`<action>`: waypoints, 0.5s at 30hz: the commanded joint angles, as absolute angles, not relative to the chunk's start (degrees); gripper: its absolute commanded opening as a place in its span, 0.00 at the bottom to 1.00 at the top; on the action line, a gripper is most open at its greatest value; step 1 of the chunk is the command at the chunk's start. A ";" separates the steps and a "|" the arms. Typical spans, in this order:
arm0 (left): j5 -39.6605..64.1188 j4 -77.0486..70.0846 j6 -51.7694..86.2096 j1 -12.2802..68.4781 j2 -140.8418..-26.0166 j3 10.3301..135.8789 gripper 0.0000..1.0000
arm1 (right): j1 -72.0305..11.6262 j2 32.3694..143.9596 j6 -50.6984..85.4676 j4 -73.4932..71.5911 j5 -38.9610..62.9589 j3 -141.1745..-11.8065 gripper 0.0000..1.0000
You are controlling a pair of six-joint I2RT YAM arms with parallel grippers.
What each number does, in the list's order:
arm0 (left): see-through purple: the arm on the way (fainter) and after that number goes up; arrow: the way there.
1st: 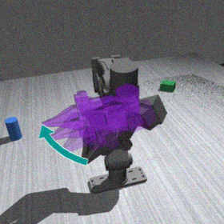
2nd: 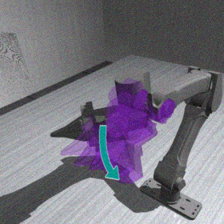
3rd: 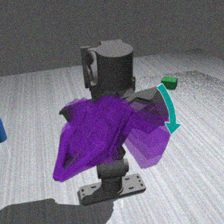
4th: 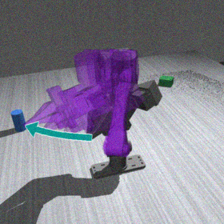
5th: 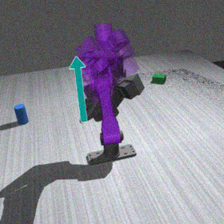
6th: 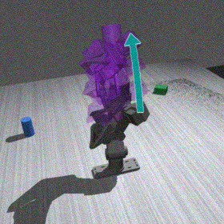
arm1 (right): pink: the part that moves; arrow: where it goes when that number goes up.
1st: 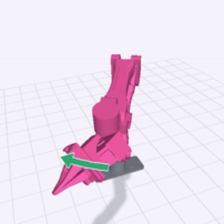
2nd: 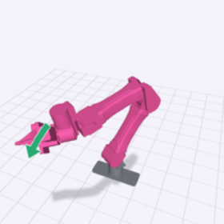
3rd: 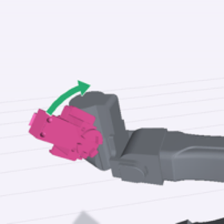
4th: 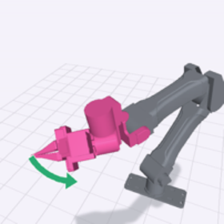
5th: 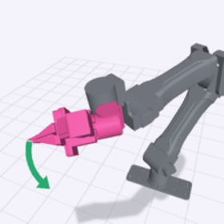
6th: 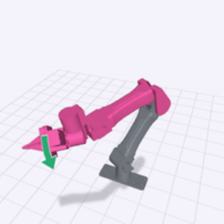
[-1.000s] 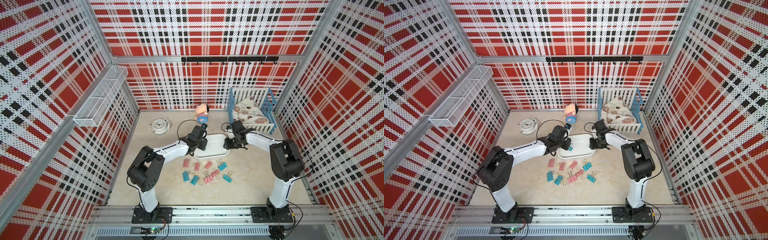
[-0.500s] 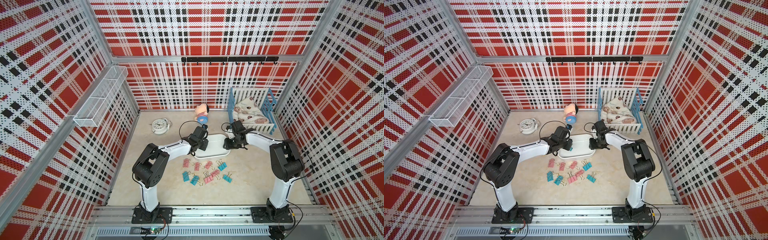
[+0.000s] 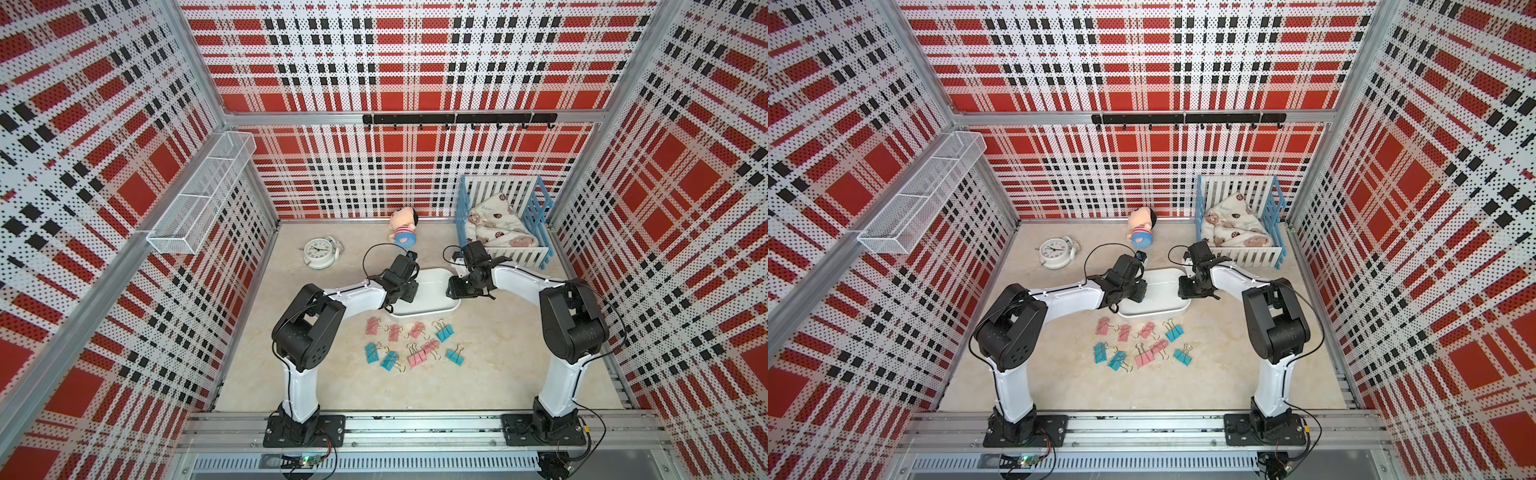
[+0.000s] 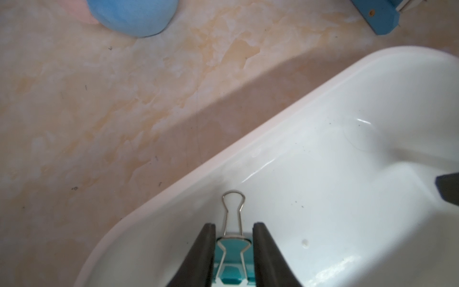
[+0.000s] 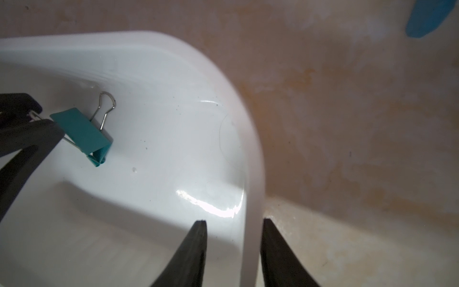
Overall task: Take out the binder clips from the storage box
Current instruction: Pick up the binder clip from the storage box.
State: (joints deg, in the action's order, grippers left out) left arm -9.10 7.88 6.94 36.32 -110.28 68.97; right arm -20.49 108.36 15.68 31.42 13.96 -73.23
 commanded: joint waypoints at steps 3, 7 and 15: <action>-10.27 7.60 5.47 37.07 -112.40 71.21 0.26 | -20.19 108.90 15.29 31.44 14.01 -73.42 0.42; -10.81 8.00 5.27 37.53 -112.09 71.20 0.21 | -20.15 108.90 15.21 31.55 13.97 -73.65 0.42; -13.06 8.26 2.79 38.91 -107.87 70.08 0.17 | -20.13 109.05 15.03 31.86 13.89 -74.16 0.42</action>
State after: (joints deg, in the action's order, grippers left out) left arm -11.46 8.27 4.56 38.11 -111.04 70.02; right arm -20.49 108.36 15.66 31.46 13.93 -73.23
